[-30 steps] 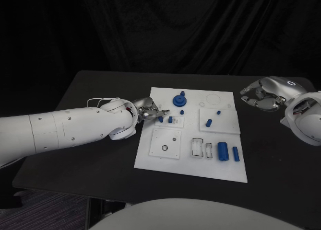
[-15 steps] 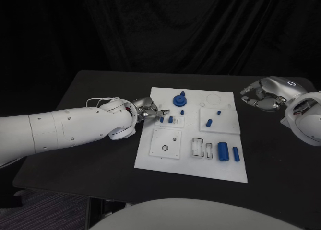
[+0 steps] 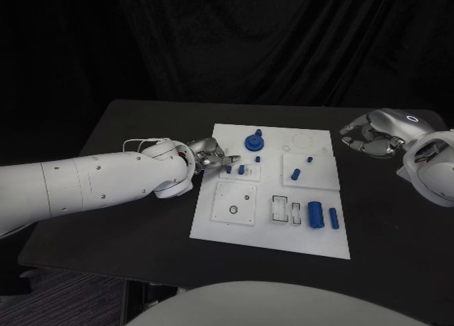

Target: Assemble the parts on the task board

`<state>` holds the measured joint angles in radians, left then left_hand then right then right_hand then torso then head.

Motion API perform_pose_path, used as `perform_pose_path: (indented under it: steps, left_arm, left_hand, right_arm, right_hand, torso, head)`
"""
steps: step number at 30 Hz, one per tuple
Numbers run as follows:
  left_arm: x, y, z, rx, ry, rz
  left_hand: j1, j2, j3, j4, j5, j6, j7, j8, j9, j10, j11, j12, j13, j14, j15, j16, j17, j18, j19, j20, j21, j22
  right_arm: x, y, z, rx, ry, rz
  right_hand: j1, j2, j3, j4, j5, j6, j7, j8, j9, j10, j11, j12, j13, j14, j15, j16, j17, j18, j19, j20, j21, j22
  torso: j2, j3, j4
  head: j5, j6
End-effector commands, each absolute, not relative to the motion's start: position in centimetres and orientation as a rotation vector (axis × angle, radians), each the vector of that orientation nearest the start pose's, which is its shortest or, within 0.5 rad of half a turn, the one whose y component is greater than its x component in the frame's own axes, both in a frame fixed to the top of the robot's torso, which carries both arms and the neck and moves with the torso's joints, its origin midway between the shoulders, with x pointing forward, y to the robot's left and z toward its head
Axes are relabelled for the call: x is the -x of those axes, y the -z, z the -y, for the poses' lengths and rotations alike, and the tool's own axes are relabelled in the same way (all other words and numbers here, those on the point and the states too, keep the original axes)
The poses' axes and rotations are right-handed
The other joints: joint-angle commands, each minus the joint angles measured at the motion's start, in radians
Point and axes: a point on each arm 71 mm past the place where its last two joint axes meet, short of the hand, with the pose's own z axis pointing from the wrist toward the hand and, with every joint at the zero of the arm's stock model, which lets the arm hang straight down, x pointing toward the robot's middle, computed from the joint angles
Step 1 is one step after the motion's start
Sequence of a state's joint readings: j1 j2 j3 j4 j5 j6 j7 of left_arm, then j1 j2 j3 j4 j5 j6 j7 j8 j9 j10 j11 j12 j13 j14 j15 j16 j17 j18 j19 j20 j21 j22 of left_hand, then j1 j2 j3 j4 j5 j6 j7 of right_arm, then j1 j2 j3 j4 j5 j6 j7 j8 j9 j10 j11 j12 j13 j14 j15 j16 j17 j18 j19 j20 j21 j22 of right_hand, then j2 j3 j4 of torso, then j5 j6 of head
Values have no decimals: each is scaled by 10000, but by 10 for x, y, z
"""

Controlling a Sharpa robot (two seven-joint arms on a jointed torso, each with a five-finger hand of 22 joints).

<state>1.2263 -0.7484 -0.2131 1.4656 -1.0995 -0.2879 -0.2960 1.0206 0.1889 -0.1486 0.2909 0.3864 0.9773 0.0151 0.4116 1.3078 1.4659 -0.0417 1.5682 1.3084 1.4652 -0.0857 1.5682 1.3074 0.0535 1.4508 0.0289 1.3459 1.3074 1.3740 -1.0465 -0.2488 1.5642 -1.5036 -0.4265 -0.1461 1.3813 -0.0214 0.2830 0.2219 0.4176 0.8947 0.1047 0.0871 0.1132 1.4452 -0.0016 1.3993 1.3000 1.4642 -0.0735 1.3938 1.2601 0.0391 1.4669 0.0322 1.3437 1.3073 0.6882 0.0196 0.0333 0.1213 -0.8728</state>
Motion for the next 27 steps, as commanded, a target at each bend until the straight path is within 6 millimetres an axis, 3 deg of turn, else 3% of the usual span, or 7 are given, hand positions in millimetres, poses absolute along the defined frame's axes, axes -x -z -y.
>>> perform_pose_path:
  steps: [1, 16, 20, 21, 24, 25, 27]
  left_arm:
    - [-477, 244, -187, 1534, 6205, -19122]
    - [-477, 186, -186, -2938, 5544, -13977]
    - [-483, 178, -175, -4303, 5900, -13749]
    - [-485, 177, -172, -4748, 6137, -13727]
    - [-493, 179, -167, -5826, 6817, -13801]
    - [-496, 180, -166, -6124, 6979, -13883]
    - [-501, 182, -165, -6478, 7133, -14045]
  left_hand:
    - [397, -202, 2, -22, 25, -160, -1, 89, 211, 1049, -72, 26, 2624, 1056, -56, 26, 2634, -6, 15, -62, 19, 1940]
    - [1604, -1059, 76, 9, -1801, -606, 138, -78, -34, 1049, 36, 26, 2624, 1056, 23, 26, 2634, -4, -34, -10, -2, 1927]
    - [3214, -1181, 1422, 43, -1824, -3093, 776, -1245, -504, 884, 516, -222, 2526, 926, 373, -106, 2454, 112, -615, 304, -698, 1732]
    - [3757, -1309, 2421, 66, -2692, -3974, 840, -1903, -1090, 307, 537, -990, 2240, 400, 496, -598, 1815, 178, -855, 338, -947, 1662]
    - [4450, -2050, 4145, 56, -2439, -3776, 746, -1740, -1644, -842, 514, -2488, 1648, -686, 537, -1637, 584, 236, -1091, 411, -1084, 1615]
    - [4661, -2220, 4701, -18, -2339, -3792, 705, -1657, -1737, -1907, 510, -3949, 1035, -860, 507, -1835, 355, 226, -1103, 441, -1047, 1622]
    - [4511, -2746, 5797, -40, -2426, -4249, 838, -1644, -2044, -5776, 809, -9653, -1836, -1094, 739, -2046, 120, 198, -1234, 616, -1064, 1608]
  right_arm:
    - [-474, 167, 298, 1372, -3693, -16061]
    - [-473, 167, 301, 1332, -3660, -16037]
    - [-474, 167, 300, 1367, -3708, -15995]
    - [-474, 167, 299, 1378, -3722, -15985]
    - [-475, 167, 298, 1405, -3754, -15976]
    - [-475, 167, 298, 1412, -3761, -15978]
    - [-475, 167, 298, 1420, -3766, -15982]
  right_hand:
    - [-22, -39, 77, -4, 44, 59, 12, -43, -11, -59, -16, -48, -589, 510, 26, -60, -7, 135, 218, 65, -53, 1933]
    - [-29, -43, 83, -11, 42, 64, 14, -44, -12, -65, -15, -56, -605, 511, 26, -56, 0, 136, 216, 65, -62, 1931]
    - [-29, -43, 83, -11, 42, 64, 14, -44, -12, -65, -15, -56, -605, 511, 26, -56, 0, 136, 216, 65, -62, 1931]
    - [-29, -43, 83, -11, 42, 64, 14, -44, -12, -65, -15, -56, -605, 511, 26, -56, 0, 136, 216, 65, -62, 1931]
    - [-29, -43, 83, -11, 42, 64, 14, -44, -12, -65, -15, -56, -605, 511, 26, -56, 0, 136, 216, 65, -62, 1931]
    - [-37, -47, 81, -11, 41, 68, 15, -43, -12, -63, -15, -53, -600, 512, 27, -55, 2, 135, 218, 65, -57, 1933]
    - [-45, -52, 79, -10, 40, 73, 15, -42, -11, -60, -14, -50, -595, 512, 27, -54, 3, 134, 220, 65, -52, 1935]
  torso:
    - [2, -1, 1]
    - [1, -7, 4]
    - [-5, 0, -6]
    - [-5, 1, -10]
    - [8, 2, -8]
    - [10, 1, -3]
    - [11, 9, -1]
  head:
    - [-18, 2]
    - [-91, 2]
    - [-74, 2]
    - [-73, 2]
    - [-106, 2]
    - [-122, 2]
    - [-157, 2]
